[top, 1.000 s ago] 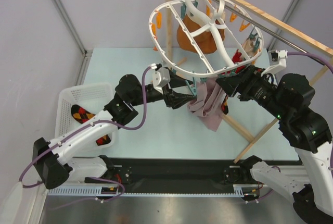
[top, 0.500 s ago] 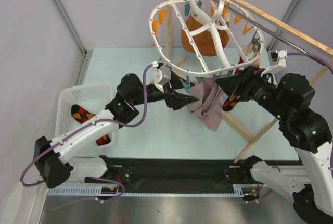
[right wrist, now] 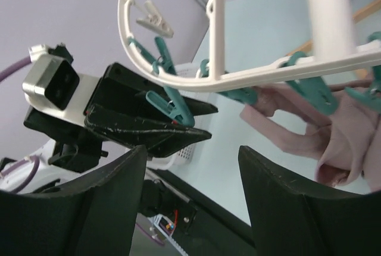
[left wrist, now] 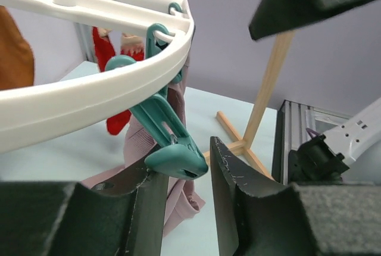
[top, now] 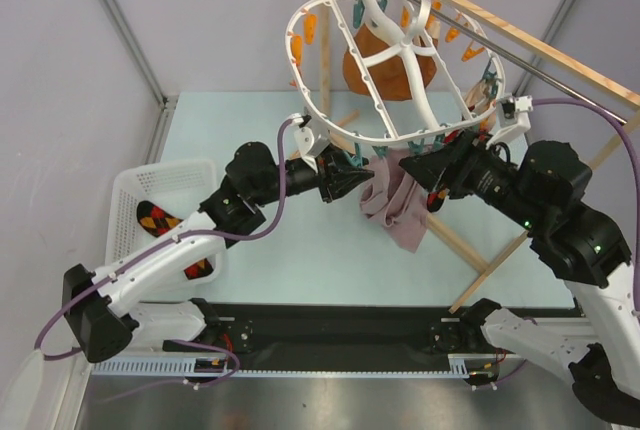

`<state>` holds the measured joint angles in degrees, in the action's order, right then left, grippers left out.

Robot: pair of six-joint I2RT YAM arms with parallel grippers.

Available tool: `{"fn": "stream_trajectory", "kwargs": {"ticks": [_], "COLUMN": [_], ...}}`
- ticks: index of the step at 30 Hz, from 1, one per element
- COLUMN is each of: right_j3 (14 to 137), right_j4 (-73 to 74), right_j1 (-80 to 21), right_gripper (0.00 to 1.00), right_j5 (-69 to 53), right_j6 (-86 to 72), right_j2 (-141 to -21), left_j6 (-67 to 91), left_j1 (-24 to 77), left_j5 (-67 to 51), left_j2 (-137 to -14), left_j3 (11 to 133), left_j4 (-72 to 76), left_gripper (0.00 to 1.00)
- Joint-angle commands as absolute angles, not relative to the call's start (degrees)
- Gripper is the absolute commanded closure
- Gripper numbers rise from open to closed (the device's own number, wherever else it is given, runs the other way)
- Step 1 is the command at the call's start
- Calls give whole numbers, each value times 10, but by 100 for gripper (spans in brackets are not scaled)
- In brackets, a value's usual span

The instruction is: Clip the socks to the hanger

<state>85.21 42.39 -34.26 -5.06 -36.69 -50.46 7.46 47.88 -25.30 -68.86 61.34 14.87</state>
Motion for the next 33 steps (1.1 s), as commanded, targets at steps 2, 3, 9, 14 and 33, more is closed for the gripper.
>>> {"fn": "stream_trajectory", "kwargs": {"ticks": [2, 3, 9, 14, 33], "right_j3": [876, 885, 907, 930, 966], "right_j4": [400, 401, 392, 384, 371], "right_j1": [-415, -431, -518, -541, -545], "right_gripper": [30, 29, 24, 23, 35], "right_j5": [-4, 25, 80, 119, 135], "right_j6": [-369, -367, -343, -316, -282], "right_j2": [-532, -538, -579, -622, -690], "left_j6": [64, 65, 63, 62, 62], "left_j1": [490, 490, 492, 493, 495], "left_j5": [-201, -200, -193, -191, -196], "left_j2": [-657, -657, -646, -642, -635], "left_j3": [617, 617, 607, 603, 601], "left_j4": [149, 149, 153, 152, 151], "left_gripper": [63, 63, 61, 61, 62]}}
